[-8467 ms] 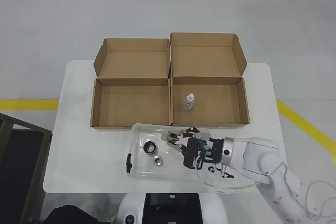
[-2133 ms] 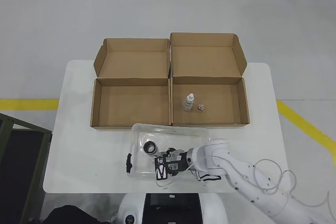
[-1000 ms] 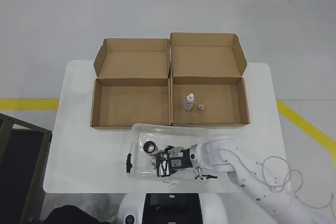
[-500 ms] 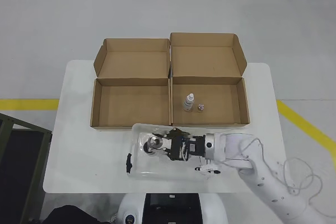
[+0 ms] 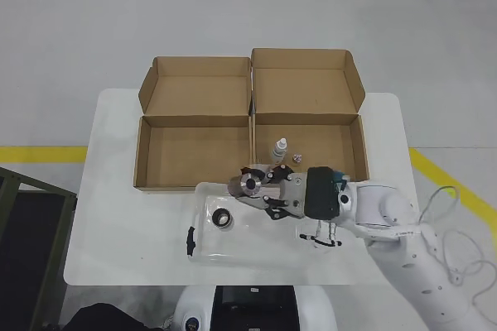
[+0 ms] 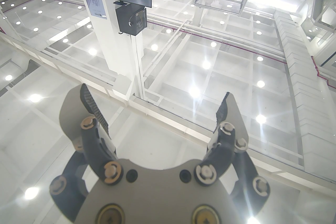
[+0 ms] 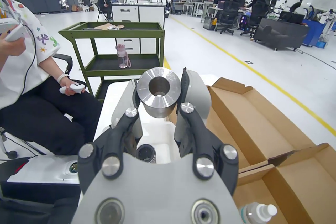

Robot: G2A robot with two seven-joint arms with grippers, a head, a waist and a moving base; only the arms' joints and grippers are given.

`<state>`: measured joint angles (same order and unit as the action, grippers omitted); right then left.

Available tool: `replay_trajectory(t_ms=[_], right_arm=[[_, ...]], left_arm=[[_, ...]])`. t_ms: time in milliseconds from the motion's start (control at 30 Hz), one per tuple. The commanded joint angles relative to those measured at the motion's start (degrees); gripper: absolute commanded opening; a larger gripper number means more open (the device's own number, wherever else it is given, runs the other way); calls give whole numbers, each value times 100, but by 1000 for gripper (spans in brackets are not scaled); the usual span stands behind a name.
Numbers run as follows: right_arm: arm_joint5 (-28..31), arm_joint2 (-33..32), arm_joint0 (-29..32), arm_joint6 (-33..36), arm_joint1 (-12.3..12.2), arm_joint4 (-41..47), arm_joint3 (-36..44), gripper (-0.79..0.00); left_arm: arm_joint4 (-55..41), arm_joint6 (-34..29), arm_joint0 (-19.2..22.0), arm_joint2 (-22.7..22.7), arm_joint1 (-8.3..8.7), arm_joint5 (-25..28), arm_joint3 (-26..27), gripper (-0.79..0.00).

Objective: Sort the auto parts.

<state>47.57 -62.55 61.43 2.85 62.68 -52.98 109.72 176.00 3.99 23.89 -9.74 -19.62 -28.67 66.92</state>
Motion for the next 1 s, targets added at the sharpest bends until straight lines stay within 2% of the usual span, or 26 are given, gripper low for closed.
replay_trajectory(t_ms=[0, 200, 567, 767, 967], right_arm=[[10, -108, -1, -102, -4, 92, 38, -785], [-9, -355, 23, -340, -10, 182, 139, -785], [43, -565, -146, -310, -5, 343, 3, -785], [-19, -412, -284, -185, 27, 15, -119, -785], [-172, 36, -352, 196, 82, -433, -34, -785]], left_arm=[[0, 0, 0, 0, 0, 0, 0, 0], [0, 0, 0, 0, 0, 0, 0, 0], [0, 0, 0, 0, 0, 0, 0, 0], [0, 0, 0, 0, 0, 0, 0, 0], [0, 0, 0, 0, 0, 0, 0, 0]])
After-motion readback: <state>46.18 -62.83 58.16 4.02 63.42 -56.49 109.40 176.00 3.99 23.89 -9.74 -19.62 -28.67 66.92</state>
